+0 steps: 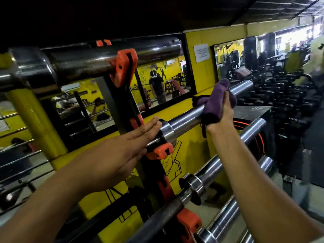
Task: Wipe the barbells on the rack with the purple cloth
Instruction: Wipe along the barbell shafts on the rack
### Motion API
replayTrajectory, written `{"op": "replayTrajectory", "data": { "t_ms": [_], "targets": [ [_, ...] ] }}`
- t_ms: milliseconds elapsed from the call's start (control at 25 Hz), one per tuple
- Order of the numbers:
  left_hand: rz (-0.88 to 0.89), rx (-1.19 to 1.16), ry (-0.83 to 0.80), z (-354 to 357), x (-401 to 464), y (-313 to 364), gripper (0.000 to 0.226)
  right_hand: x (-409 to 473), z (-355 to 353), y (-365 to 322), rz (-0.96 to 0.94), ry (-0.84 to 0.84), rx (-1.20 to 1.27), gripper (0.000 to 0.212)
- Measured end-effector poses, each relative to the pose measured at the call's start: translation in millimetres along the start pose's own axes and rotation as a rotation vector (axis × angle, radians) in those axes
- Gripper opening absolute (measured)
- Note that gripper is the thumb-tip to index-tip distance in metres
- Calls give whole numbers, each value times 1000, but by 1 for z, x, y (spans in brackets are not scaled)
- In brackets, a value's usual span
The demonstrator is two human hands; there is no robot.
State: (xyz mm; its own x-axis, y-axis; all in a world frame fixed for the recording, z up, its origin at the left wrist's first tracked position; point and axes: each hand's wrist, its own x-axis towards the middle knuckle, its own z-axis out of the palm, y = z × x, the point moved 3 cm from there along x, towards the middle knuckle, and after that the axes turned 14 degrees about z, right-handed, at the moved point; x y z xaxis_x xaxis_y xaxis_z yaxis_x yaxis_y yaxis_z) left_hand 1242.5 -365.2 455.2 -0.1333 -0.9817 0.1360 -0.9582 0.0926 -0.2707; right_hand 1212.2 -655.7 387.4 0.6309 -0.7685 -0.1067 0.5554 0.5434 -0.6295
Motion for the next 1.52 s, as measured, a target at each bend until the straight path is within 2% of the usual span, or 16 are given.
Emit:
{"op": "replayTrajectory", "data": {
  "t_ms": [80, 160, 240, 360, 520, 640, 720, 840, 960, 1120, 1240, 1320, 1400, 1480, 1520],
  "targets": [
    [-56, -105, -5, -2, 0, 0, 65, -9, 6, 11, -25, 18, 47, 50],
    [-72, -110, 2, -2, 2, 1, 66, -31, 18, 41, 52, 66, 109, 70],
    [-90, -114, 0, -1, 3, 0, 64, -63, 33, 70, 109, 19, 89, 83],
    [-78, -107, 4, -1, 2, -1, 63, -62, 29, 72, 181, -8, 92, 76],
    [-82, -112, -27, 0, -1, 0, 62, -6, 9, 7, 168, 43, 180, 63],
    [-119, -119, -59, 2, -1, 0, 69, 32, -9, -28, 107, 96, 169, 75],
    [-125, -126, -62, 1, 1, 1, 70, 41, -15, -34, 73, 127, 108, 76],
    [-137, -143, -34, 0, 1, 2, 69, 25, -21, -14, 23, 171, -74, 68],
    [-138, -164, -13, -1, 1, 2, 67, -13, -25, 28, 10, 58, -259, 66],
    [-146, -114, 10, -4, 0, 6, 66, -91, -28, 49, -77, -92, -621, 31],
    [-161, -96, 32, -5, -15, 6, 63, -128, -32, 22, -335, -131, -638, 25],
    [-143, -72, 42, -6, -39, 5, 63, -140, -18, 5, -623, -166, -730, 38],
    [-154, -81, 49, -9, -66, 3, 61, -141, 14, 2, -804, -237, -1039, 49],
    [-177, -84, 73, -13, -85, 5, 57, -125, 55, 8, -770, -301, -1494, 49],
    [-186, -76, 79, -12, -88, 8, 57, -116, 75, 8, -689, -319, -1700, 58]
  ]
}}
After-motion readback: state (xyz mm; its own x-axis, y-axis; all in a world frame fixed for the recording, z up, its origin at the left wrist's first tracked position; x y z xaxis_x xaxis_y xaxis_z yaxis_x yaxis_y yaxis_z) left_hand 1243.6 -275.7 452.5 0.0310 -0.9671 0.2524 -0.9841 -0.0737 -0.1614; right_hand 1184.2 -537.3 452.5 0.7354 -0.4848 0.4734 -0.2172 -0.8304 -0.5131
